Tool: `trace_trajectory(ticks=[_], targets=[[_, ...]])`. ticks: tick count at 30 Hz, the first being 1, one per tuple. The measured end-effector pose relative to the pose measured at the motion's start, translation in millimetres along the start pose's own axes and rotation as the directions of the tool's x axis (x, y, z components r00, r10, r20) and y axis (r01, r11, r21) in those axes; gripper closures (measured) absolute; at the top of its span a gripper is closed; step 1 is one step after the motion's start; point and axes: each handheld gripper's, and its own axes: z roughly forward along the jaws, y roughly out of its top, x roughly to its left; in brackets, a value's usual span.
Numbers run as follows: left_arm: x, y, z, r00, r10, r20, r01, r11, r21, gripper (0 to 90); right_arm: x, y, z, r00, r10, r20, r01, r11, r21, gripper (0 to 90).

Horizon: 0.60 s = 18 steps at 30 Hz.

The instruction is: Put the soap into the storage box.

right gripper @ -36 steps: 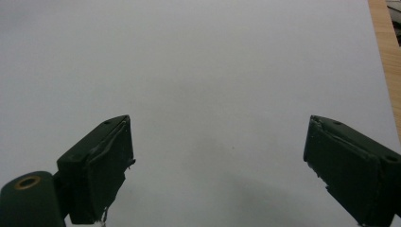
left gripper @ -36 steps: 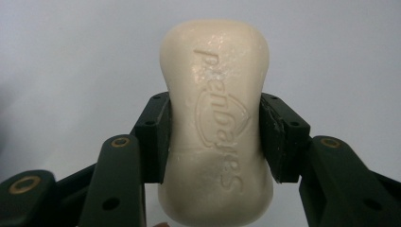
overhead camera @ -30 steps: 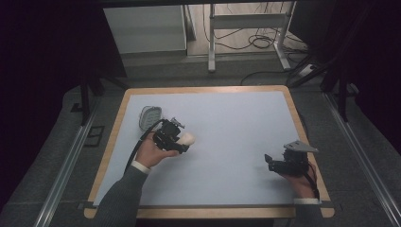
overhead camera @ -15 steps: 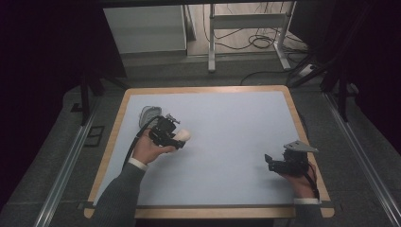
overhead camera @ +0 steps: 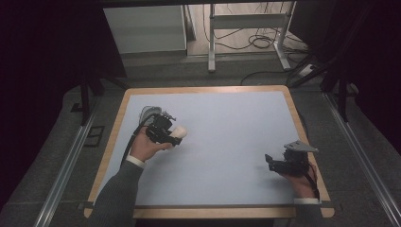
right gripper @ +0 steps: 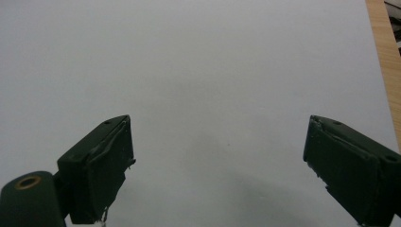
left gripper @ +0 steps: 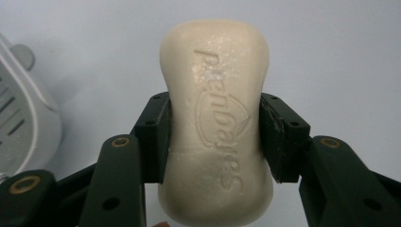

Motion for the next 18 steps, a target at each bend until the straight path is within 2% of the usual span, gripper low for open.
trace_trajectory(ticks=[18], targets=[[16.9,6.0,-13.9,0.9993,-0.022,-0.031,0.022,0.9996,-0.02,49.5,0.3,0.0,0.1,1.0,0.004,0.001,-0.004,1.0,0.002,9.0]])
